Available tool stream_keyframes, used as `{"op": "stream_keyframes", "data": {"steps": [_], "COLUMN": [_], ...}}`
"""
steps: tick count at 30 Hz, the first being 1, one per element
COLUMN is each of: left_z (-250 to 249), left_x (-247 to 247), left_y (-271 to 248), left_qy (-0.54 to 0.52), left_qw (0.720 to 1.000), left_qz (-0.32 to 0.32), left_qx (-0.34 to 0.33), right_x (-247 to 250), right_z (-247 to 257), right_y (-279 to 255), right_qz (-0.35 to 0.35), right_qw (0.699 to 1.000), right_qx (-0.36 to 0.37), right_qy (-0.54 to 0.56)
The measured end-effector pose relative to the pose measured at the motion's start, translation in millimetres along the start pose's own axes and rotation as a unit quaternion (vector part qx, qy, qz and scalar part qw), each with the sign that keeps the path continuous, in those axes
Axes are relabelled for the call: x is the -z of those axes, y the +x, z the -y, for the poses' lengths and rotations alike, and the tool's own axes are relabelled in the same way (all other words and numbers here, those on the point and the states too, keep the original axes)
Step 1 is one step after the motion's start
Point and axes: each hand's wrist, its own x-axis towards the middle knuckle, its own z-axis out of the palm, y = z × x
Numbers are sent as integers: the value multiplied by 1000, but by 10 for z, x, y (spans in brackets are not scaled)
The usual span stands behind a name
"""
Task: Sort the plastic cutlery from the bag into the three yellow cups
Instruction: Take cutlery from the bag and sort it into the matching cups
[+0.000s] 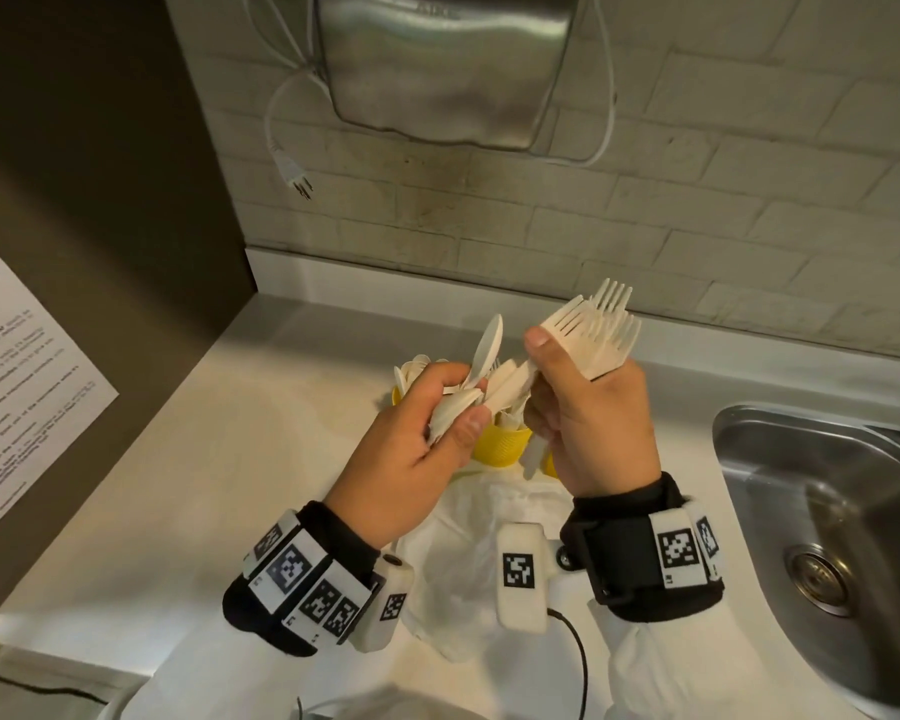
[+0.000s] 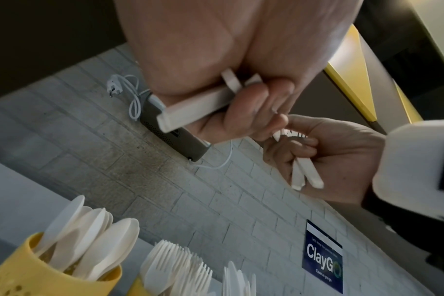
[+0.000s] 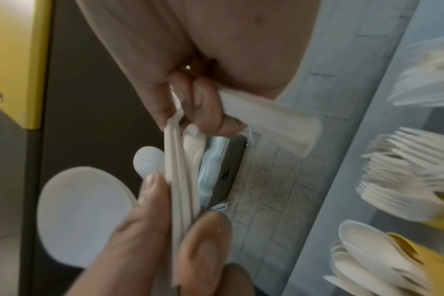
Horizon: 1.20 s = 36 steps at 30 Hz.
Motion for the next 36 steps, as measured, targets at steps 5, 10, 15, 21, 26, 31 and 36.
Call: {"op": "stream_keyframes", "data": {"steps": [5, 10, 15, 21, 26, 31, 36], "left_z": [0, 51, -1, -23, -14, 86, -23], "left_x": [13, 49, 45, -72, -13, 55, 44], "left_y": [-4, -5, 46, 85, 138, 141, 137], "left_qy": [-12, -31, -139, -267, -445, -454, -435], "left_qw": [1000, 992, 970, 927, 838, 832, 841], "left_qz": [-15, -84, -72, -12, 0, -31, -53], "left_qx": [23, 93, 186, 264, 316, 319, 317], "right_x": [30, 220, 140, -91, -313, -359, -358], "right_z": [39, 45, 142, 57, -88, -204, -282], "right_y": [78, 165, 103, 10, -146, -189, -110], "right_qz": [-83, -166, -96, -77, 23, 94, -10], "right_qw": [986, 967, 977, 982, 977, 986, 996], "right_qx": [-9, -15, 20, 172, 175, 62, 29], "right_qy": [146, 193, 190, -14, -119, -126, -85]}}
